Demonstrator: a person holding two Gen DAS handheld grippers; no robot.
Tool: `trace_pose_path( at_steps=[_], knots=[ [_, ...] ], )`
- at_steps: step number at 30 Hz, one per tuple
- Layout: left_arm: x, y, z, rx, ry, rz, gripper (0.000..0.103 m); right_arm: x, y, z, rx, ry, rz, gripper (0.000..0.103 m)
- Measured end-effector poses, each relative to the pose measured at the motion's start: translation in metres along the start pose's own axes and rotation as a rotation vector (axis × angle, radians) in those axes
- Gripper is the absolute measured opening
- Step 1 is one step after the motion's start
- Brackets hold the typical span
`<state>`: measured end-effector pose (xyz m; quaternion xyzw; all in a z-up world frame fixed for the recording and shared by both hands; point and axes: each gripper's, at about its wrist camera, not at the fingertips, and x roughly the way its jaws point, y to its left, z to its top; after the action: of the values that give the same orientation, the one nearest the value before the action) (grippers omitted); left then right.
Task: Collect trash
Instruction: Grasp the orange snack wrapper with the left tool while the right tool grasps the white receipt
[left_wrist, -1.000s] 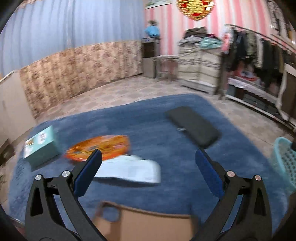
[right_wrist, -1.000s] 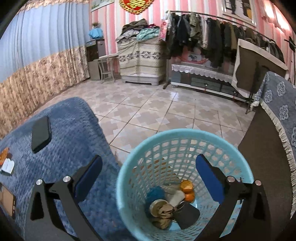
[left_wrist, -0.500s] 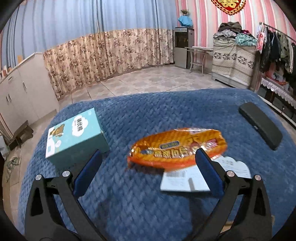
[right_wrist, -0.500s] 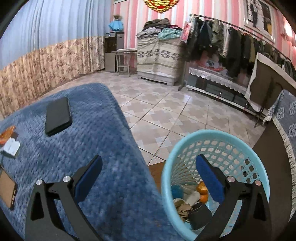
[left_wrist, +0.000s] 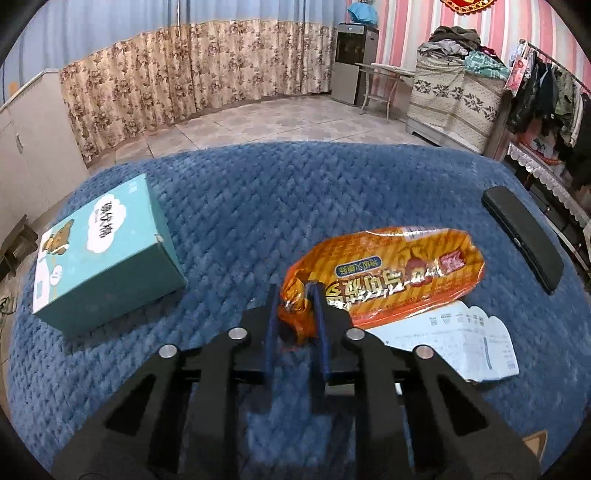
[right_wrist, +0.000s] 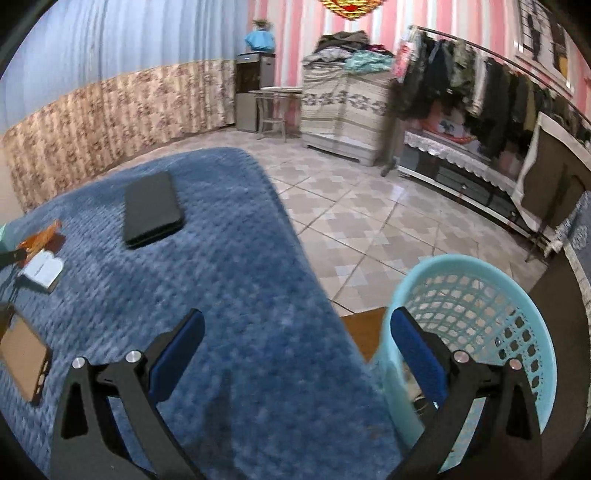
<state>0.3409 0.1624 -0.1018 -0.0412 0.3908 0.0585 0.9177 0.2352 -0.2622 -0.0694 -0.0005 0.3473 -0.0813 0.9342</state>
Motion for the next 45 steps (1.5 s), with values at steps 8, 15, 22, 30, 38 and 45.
trace_pose_path(
  at_steps=[8, 15, 22, 30, 38, 45],
  knots=[
    [-0.074, 0.016, -0.009, -0.025, -0.164, 0.058, 0.013, -0.009, 0.066, 0.004, -0.129, -0.001, 0.148, 0.098],
    [-0.135, 0.045, -0.029, -0.095, -0.222, 0.096, 0.013, -0.012, 0.153, 0.006, -0.240, 0.017, 0.291, 0.098],
    [-0.167, 0.084, -0.046, -0.147, -0.237, 0.189, 0.013, -0.003, 0.231, 0.015, -0.406, 0.032, 0.321, 0.098],
    [-0.154, 0.101, -0.053, -0.196, -0.187, 0.185, 0.013, 0.015, 0.280, 0.021, -0.498, 0.088, 0.306, 0.077],
    [-0.147, 0.097, -0.050, -0.194, -0.179, 0.176, 0.013, 0.016, 0.286, 0.026, -0.526, 0.093, 0.366, 0.024],
    [-0.152, 0.069, -0.042, -0.147, -0.194, 0.142, 0.013, -0.010, 0.212, 0.043, -0.364, 0.025, 0.383, 0.009]
  ],
)
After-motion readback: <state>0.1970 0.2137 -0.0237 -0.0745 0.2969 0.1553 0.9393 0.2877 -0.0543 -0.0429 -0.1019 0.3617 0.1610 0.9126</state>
